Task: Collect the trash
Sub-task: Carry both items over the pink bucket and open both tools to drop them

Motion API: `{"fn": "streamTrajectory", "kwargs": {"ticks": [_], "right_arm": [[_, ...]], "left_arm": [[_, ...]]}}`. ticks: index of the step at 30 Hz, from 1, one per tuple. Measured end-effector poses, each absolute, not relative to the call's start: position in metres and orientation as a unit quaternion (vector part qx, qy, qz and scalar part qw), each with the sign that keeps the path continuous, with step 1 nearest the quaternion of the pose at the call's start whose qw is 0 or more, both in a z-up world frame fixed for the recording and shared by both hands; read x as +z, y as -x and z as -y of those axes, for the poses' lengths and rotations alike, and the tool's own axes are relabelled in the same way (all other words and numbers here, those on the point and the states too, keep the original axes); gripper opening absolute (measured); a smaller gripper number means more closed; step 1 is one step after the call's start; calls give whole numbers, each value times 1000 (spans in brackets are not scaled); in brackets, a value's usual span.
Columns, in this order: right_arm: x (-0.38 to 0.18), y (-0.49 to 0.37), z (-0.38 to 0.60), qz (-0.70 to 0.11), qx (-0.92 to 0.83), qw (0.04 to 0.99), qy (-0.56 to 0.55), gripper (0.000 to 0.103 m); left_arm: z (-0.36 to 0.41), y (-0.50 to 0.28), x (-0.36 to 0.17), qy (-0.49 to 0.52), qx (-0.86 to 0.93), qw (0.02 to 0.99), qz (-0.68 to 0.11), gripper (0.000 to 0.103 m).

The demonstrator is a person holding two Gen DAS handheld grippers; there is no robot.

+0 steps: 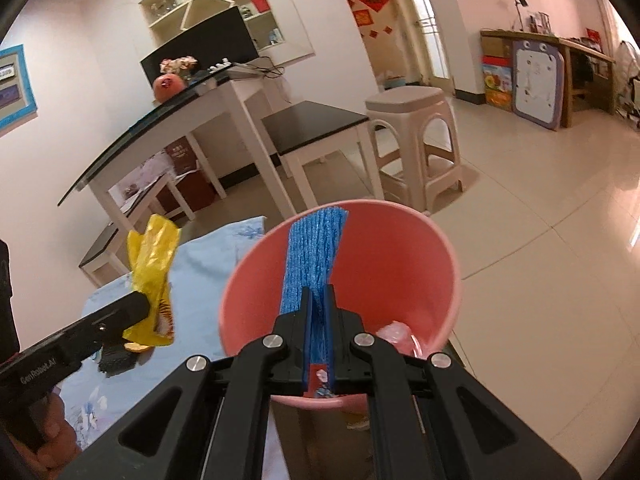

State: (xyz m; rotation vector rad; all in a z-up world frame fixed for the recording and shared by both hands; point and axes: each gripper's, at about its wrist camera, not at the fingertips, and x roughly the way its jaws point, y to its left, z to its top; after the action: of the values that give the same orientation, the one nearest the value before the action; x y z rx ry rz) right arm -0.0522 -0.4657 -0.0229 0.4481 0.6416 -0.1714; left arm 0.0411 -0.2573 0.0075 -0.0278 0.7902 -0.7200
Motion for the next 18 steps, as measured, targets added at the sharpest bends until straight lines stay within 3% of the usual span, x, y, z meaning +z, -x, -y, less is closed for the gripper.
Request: {"fn": "streamTrajectory", "kwargs": {"ticks": [18], "right_arm": [[-48,48,486,-333,-97,908,-237,7]], "left_arm": [[298,-59,-29,14,-339,838,-427,18]]}}
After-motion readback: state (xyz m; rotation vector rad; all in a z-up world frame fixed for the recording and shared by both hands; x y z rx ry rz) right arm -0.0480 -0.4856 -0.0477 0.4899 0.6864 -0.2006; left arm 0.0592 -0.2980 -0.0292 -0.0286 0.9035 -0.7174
